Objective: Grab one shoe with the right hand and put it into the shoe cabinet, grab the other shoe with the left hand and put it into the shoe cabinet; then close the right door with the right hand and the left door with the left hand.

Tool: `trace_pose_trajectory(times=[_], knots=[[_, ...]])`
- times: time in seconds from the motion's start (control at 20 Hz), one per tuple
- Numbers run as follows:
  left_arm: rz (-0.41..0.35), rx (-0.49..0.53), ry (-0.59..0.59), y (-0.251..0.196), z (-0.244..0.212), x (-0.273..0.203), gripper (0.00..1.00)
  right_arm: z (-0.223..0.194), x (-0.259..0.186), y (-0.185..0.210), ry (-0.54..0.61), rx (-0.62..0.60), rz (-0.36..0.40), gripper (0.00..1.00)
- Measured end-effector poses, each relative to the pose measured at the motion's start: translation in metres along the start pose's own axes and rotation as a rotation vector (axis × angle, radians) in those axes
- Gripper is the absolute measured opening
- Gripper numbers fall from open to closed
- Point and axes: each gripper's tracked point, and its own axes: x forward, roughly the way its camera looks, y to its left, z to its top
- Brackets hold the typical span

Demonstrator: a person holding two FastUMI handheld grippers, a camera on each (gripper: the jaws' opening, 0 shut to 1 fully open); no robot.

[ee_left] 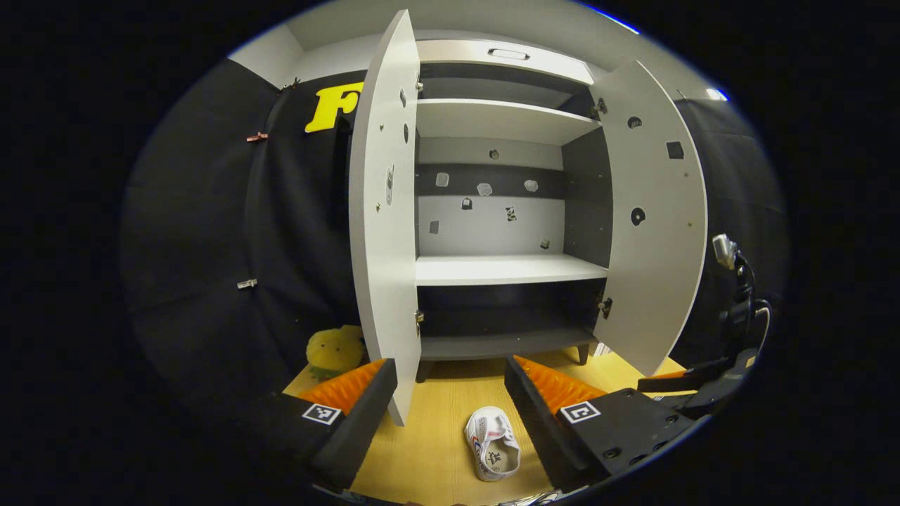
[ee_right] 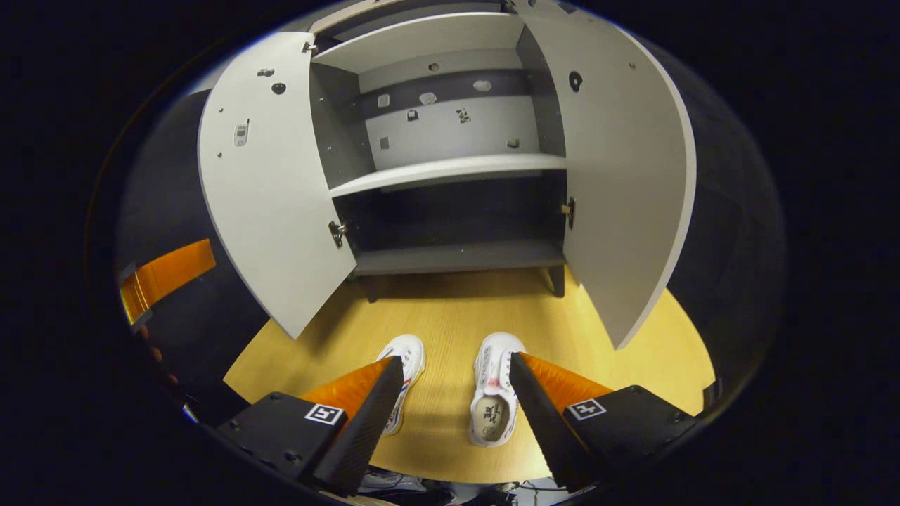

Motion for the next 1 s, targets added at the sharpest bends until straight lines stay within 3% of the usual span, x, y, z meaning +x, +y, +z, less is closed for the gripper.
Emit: trace_pose_trajectory(times=[0.25,0.55,0.7,1.0], knots=[[0.037,-0.019,0.026,0.001,-0.007,-0.007,0.96,-0.065,0.033,-0.009,0.171,0.092,0.004,0.99],[0.049,-0.089,0.097,-0.001,-0.032,-0.012,0.97,-0.105,0.074,-0.019,0.260,0.107,-0.039,0.99],[0.048,-0.133,0.107,-0.003,-0.034,-0.016,0.97,-0.114,0.097,-0.030,0.260,0.116,-0.090,0.99],[0.067,-0.139,0.129,-0.001,-0.043,-0.022,0.97,-0.121,0.138,-0.037,0.227,0.010,-0.145,0.96]])
